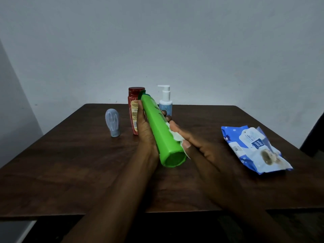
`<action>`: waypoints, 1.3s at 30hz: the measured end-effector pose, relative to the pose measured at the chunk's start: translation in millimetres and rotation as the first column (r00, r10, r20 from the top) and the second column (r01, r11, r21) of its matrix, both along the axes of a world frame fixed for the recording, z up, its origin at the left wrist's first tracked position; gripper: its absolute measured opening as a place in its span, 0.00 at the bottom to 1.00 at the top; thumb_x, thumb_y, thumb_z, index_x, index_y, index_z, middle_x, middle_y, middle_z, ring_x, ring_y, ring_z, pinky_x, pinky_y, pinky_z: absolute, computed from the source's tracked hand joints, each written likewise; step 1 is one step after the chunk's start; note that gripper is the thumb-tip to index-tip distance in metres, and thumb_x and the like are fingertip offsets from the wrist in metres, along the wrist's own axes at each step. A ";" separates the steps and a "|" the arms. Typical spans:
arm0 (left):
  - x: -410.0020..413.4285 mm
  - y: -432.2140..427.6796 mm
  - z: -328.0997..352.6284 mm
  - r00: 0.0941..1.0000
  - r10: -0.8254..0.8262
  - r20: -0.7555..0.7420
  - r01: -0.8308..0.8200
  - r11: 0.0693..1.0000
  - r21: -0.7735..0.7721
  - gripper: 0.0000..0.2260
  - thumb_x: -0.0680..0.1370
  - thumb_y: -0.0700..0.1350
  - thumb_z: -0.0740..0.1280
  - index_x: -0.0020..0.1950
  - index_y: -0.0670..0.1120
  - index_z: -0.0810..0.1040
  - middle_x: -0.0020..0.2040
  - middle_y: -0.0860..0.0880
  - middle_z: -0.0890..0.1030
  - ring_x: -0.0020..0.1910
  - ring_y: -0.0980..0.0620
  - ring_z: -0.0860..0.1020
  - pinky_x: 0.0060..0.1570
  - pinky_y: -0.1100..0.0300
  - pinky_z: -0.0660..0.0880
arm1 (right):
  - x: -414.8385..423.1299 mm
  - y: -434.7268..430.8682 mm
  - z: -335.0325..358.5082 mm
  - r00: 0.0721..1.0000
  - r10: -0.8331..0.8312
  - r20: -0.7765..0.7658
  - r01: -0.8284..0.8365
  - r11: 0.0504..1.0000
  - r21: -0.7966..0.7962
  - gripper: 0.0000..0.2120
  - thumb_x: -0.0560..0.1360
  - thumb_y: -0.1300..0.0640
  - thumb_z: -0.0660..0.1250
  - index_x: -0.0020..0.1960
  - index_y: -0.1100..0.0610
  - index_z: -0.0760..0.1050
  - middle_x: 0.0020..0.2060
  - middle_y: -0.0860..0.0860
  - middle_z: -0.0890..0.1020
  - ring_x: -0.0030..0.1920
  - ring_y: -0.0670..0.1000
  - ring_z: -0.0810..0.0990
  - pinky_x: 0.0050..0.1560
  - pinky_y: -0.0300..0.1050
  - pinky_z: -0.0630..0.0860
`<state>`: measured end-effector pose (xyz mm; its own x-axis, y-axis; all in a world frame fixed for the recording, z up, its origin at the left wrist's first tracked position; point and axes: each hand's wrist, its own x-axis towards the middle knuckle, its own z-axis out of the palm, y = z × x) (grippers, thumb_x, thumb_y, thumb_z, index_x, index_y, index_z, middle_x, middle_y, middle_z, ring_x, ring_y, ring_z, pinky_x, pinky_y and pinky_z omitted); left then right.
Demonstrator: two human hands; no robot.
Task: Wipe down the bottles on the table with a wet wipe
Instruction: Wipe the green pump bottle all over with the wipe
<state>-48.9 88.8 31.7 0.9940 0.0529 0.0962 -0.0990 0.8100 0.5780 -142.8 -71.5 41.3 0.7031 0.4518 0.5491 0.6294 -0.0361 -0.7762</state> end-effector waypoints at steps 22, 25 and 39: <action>-7.6 -25.6 11.8 0.966 0.099 -0.239 -0.141 0.976 -0.167 0.29 0.78 0.69 0.56 0.48 0.42 0.76 0.37 0.43 0.77 0.39 0.46 0.76 0.33 0.57 0.80 | -4.1 -26.2 -18.8 0.619 -0.359 0.698 0.323 0.927 0.190 0.14 0.70 0.73 0.71 0.53 0.61 0.84 0.51 0.53 0.82 0.52 0.52 0.82 0.49 0.49 0.78; -5.8 -28.5 9.3 0.970 0.096 -0.225 -0.143 0.969 -0.203 0.33 0.76 0.70 0.58 0.63 0.42 0.75 0.45 0.40 0.78 0.49 0.41 0.77 0.59 0.44 0.74 | -2.4 -30.0 -10.5 0.629 -0.468 0.620 0.396 0.880 0.263 0.12 0.73 0.69 0.71 0.53 0.59 0.84 0.51 0.51 0.83 0.51 0.49 0.83 0.51 0.47 0.79; -16.4 -26.6 -0.1 0.957 0.043 -0.286 -0.068 0.995 -0.079 0.28 0.76 0.72 0.56 0.48 0.46 0.74 0.33 0.47 0.78 0.29 0.51 0.79 0.26 0.63 0.78 | -8.2 -3.7 1.9 0.563 -0.321 0.761 0.313 0.935 0.163 0.09 0.78 0.67 0.65 0.51 0.66 0.84 0.51 0.56 0.84 0.55 0.52 0.81 0.60 0.41 0.73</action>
<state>-65.4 62.2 31.5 0.9750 0.1047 -0.1963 0.0121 0.8561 0.5166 -151.0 -75.2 43.2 0.1175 0.2773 0.9536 0.9367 -0.3500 -0.0137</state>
